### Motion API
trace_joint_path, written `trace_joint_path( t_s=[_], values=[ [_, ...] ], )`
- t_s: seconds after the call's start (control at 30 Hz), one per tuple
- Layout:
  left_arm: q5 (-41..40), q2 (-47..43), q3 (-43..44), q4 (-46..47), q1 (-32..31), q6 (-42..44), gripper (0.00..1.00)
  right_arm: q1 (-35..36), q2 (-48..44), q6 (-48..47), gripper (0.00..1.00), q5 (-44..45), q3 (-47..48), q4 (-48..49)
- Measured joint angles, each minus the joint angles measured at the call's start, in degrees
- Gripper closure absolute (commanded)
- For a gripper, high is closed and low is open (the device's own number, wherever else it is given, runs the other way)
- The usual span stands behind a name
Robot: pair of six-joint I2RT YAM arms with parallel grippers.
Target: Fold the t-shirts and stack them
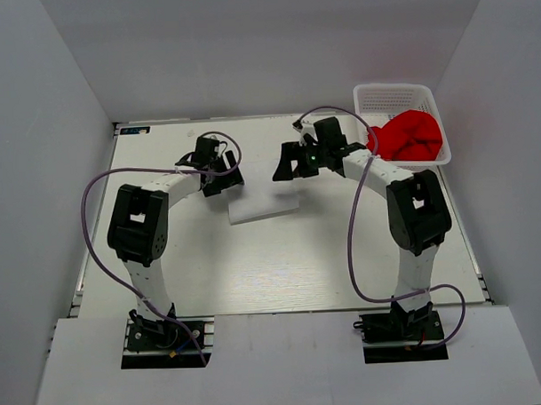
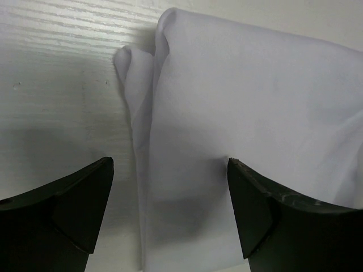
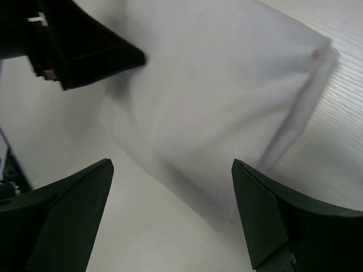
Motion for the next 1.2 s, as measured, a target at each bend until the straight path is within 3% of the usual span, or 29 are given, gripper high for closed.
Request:
trace_joint_path(
  t_s=[0.2, 0.37, 0.53, 0.63, 0.7, 0.73, 0.8, 0.83, 0.87, 1.03, 1.2],
  values=[
    [0.8, 0.2, -0.2, 1.7, 0.1, -0.3, 0.16, 0.7, 4.4, 4.0, 0.09, -7.7, 1.7, 8.5],
    [1.1, 1.9, -0.2, 1.9, 0.1, -0.5, 0.22, 0.3, 11.0, 6.3, 0.09, -9.1, 2.5, 10.1],
    [1.0, 2.2, 0.0, 1.7, 0.2, -0.6, 0.22, -0.4, 14.6, 9.0, 0.09, -9.9, 3.8, 11.6],
    [0.6, 2.2, 0.0, 1.5, 0.2, -0.8, 0.37, -0.7, 15.3, 9.4, 0.09, -9.5, 4.8, 11.5],
    [0.4, 2.3, -0.1, 0.9, 0.2, -0.7, 0.52, -0.7, 15.2, 9.3, 0.09, -9.5, 5.0, 11.5],
    [0.4, 2.5, -0.1, 0.7, 0.2, -0.7, 0.66, -0.7, 15.1, 9.2, 0.09, -9.5, 5.0, 11.5],
    [0.3, 3.0, -0.1, 0.8, 0.2, -0.9, 0.77, -0.7, 14.7, 8.9, 0.09, -9.6, 5.0, 10.9],
    [0.5, 3.2, 0.0, 0.9, 0.2, -0.7, 0.94, -0.7, 14.1, 8.7, 0.09, -9.6, 4.9, 10.3],
    [0.7, 3.3, 0.2, 0.9, 0.2, -0.3, 1.0, -0.7, 13.1, 8.3, 0.09, -9.6, 4.7, 9.7],
    [-3.2, 5.9, 6.0, -3.5, 0.1, 1.9, 1.0, -1.0, 1.9, 7.2, 0.09, -9.4, -0.1, 9.4],
    [-15.6, 10.0, 14.4, -9.0, 2.2, 8.7, 1.0, -2.2, -11.4, 5.7, 0.09, -8.0, -5.3, 10.2]
  ],
)
